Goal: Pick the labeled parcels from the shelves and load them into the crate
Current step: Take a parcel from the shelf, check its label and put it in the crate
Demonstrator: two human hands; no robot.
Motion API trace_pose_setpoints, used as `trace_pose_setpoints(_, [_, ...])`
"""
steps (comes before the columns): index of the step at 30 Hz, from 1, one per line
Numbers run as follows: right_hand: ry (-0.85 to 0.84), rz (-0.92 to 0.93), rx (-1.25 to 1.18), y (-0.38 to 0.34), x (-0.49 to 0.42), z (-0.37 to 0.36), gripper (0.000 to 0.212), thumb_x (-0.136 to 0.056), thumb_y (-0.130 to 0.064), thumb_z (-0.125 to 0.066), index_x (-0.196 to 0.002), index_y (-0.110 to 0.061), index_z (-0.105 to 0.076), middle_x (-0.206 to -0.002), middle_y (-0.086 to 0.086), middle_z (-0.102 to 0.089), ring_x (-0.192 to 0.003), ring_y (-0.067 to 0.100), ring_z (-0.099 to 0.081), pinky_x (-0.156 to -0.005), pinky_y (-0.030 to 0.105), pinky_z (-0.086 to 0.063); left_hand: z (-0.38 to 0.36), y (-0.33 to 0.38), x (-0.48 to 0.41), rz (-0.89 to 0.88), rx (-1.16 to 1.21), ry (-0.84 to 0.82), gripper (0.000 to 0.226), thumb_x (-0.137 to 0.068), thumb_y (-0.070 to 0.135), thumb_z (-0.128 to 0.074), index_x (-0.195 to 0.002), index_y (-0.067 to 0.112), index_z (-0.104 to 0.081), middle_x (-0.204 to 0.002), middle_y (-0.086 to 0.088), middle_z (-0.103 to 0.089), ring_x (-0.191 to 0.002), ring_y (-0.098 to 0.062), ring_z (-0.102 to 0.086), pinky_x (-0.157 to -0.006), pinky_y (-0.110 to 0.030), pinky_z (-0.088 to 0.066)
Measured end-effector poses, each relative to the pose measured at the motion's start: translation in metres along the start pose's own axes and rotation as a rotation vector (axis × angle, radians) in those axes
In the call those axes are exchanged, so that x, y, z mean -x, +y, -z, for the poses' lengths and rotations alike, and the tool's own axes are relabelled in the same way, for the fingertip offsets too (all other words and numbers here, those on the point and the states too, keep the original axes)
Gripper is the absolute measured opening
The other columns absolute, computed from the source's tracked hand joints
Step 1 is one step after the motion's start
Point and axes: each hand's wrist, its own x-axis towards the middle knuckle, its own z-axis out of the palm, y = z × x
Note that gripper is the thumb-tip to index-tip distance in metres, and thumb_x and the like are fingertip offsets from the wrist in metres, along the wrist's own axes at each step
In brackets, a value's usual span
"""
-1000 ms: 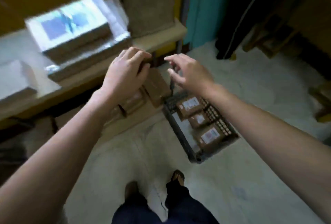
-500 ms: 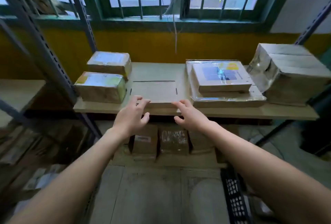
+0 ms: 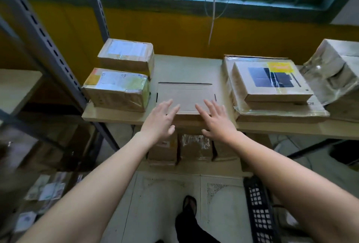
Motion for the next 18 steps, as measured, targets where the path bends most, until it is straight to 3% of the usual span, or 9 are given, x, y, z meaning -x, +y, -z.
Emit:
trace_pose_setpoints(3, [-0.037, -0.053, -0.01, 0.019, -0.01, -0.006, 0.092, -0.085, -0.034, -0.059, -0.147, -0.03, 0.008, -0.157, 0.006, 0.013, -0.143, 0.031, 0.01, -0.115, 0.049, 0.002, -0.009, -0.003, -0.017, 0.064, -0.04, -0.075, 0.074, -0.09, 0.029, -0.051, -0.148, 0.022, -0.006, -0.156, -0.009, -0.004, -0.144, -0.028, -0.003, -0.117, -0.041, -0.009])
trace_pose_setpoints(5, [0.033, -0.038, -0.097, 0.022, -0.005, -0.02, 0.089, -0.084, -0.029, -0.061, -0.148, -0.029, 0.001, -0.157, 0.008, 0.006, -0.144, 0.032, 0.003, -0.116, 0.047, -0.003, -0.017, -0.006, -0.022, 0.075, -0.104, -0.109, 0.082, -0.087, 0.031, -0.056, -0.147, 0.024, -0.002, -0.156, -0.008, -0.002, -0.143, -0.028, 0.0, -0.116, -0.044, -0.007])
trace_pose_setpoints(7, [0.22, 0.009, -0.175, 0.022, 0.004, -0.031, 0.082, -0.076, -0.021, -0.071, -0.145, -0.022, -0.027, -0.153, 0.017, -0.021, -0.137, 0.042, -0.022, -0.113, 0.053, -0.021, -0.026, -0.01, -0.027, 0.078, -0.159, -0.066, 0.088, -0.083, 0.033, -0.061, -0.147, 0.025, -0.001, -0.154, -0.007, -0.006, -0.142, -0.028, -0.003, -0.115, -0.047, -0.007])
trace_pose_setpoints(9, [0.373, 0.06, -0.165, 0.026, 0.007, -0.036, 0.073, -0.06, -0.012, -0.083, -0.127, -0.012, -0.056, -0.13, 0.021, -0.054, -0.112, 0.047, -0.052, -0.096, 0.057, -0.042, -0.03, -0.012, -0.028, 0.047, -0.179, 0.002, 0.088, -0.079, 0.032, -0.065, -0.147, 0.026, -0.008, -0.15, -0.008, -0.015, -0.139, -0.029, -0.011, -0.114, -0.049, -0.008])
trace_pose_setpoints(10, [0.409, 0.075, -0.172, 0.029, 0.008, -0.037, 0.068, -0.056, -0.01, -0.085, -0.12, -0.009, -0.061, -0.121, 0.019, -0.061, -0.103, 0.046, -0.057, -0.092, 0.057, -0.045, -0.03, -0.012, -0.027, 0.025, -0.18, 0.021, 0.086, -0.078, 0.03, -0.067, -0.146, 0.025, -0.015, -0.148, -0.01, -0.021, -0.137, -0.03, -0.016, -0.113, -0.051, -0.009])
trace_pose_setpoints(14, [0.487, 0.208, -0.356, 0.042, 0.008, -0.015, 0.058, -0.06, -0.011, -0.083, -0.114, -0.002, -0.062, -0.114, 0.016, -0.065, -0.106, 0.035, -0.053, -0.093, 0.055, -0.044, -0.017, -0.015, -0.023, -0.034, -0.118, 0.157, 0.071, -0.072, 0.027, -0.075, -0.135, 0.016, -0.044, -0.132, -0.017, -0.048, -0.124, -0.036, -0.042, -0.106, -0.052, -0.029])
trace_pose_setpoints(18, [0.596, 0.223, -0.525, 0.058, -0.008, 0.034, 0.053, -0.07, -0.016, -0.076, -0.117, 0.001, -0.058, -0.111, 0.016, -0.065, -0.103, 0.034, -0.056, -0.088, 0.046, -0.046, 0.015, -0.021, -0.041, -0.165, 0.001, 0.396, 0.054, -0.078, 0.027, -0.069, -0.126, 0.01, -0.054, -0.109, -0.017, -0.064, -0.094, -0.036, -0.061, -0.079, -0.045, -0.049])
